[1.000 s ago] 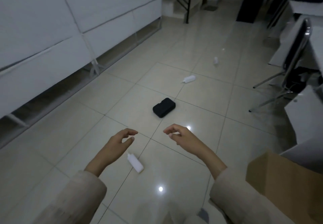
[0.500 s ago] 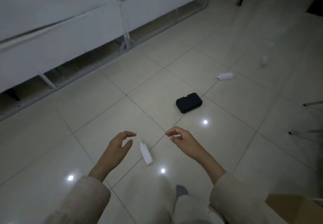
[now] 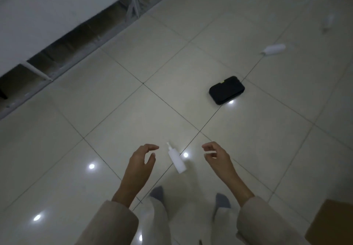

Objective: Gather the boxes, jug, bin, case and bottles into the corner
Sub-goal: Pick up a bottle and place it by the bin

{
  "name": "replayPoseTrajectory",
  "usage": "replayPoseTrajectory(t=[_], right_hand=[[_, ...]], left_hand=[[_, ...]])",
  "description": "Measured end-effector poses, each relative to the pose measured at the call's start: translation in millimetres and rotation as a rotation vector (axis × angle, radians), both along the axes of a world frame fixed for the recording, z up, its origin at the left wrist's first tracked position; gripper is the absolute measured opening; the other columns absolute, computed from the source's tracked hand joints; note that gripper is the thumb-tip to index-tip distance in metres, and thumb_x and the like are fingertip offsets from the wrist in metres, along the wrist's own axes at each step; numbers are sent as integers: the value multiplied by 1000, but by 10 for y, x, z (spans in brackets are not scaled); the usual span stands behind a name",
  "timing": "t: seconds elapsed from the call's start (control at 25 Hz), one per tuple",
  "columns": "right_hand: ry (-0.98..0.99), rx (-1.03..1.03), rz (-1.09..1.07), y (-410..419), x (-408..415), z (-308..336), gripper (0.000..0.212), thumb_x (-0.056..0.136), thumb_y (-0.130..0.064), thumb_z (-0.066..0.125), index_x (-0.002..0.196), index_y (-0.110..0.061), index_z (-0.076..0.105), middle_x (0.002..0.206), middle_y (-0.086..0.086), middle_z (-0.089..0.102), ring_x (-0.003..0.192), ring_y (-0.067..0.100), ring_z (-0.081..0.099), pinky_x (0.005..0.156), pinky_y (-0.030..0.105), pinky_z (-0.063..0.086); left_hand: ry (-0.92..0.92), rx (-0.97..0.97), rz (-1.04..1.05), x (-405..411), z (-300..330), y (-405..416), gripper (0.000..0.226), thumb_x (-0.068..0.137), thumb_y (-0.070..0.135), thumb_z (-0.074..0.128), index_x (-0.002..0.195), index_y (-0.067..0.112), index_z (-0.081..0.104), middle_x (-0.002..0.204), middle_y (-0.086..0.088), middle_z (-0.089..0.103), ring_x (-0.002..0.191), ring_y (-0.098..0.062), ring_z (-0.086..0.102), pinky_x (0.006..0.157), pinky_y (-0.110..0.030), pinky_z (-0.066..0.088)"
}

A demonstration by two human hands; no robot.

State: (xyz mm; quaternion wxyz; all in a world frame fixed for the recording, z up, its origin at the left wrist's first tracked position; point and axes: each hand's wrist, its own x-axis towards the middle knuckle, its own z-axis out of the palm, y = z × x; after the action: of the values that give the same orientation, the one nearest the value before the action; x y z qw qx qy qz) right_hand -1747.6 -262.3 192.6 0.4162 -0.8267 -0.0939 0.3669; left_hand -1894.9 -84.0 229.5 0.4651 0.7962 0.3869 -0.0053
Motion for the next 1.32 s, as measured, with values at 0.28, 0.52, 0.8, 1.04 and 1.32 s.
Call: replayPoseTrajectory(t=[0.28, 0.52, 0.8, 1.04, 1.32], right_hand=[[10, -140, -94, 648, -226, -1973, 30, 84, -7, 56, 112, -16, 51, 112, 4, 56, 103, 21, 54, 89, 39, 48], [57, -353, 66, 773, -362, -3899, 49, 86, -20, 57, 130, -14, 37, 130, 10, 47, 116, 29, 47, 94, 40, 41], [-59, -536, 296, 951, -644, -5232, 91, 80, -30, 65, 146, -17, 2, 144, 7, 29, 127, 31, 37, 101, 45, 37], [172, -310, 53, 916, -556, -4986, 87, 73, -19, 71, 138, -12, 16, 134, 12, 38, 118, 35, 43, 94, 45, 43], [255, 86, -128, 532, -220, -3255, 86, 65, -28, 71, 129, -40, 16, 117, -10, 40, 101, 12, 49, 74, 23, 48]], left_hand=[[22, 70, -133, 233, -1718, 868, 23, 91, 3, 49, 108, 11, 61, 112, -2, 63, 108, -15, 54, 93, -27, 38], [61, -2, -141, 209, -3555, 789, 23, 92, 6, 48, 110, 12, 59, 114, 2, 61, 108, -10, 52, 93, -24, 37], [162, -96, -155, 119, -4846, 548, 24, 93, 7, 46, 113, 12, 58, 116, 1, 59, 109, -9, 49, 95, -23, 36], [201, -164, -100, 230, -4651, 425, 24, 93, 11, 47, 115, 17, 55, 116, 5, 57, 109, -11, 50, 89, -23, 36], [123, -280, -107, 666, -3304, 168, 38, 93, 29, 45, 130, 19, 41, 121, 6, 48, 108, -12, 48, 87, -24, 36]])
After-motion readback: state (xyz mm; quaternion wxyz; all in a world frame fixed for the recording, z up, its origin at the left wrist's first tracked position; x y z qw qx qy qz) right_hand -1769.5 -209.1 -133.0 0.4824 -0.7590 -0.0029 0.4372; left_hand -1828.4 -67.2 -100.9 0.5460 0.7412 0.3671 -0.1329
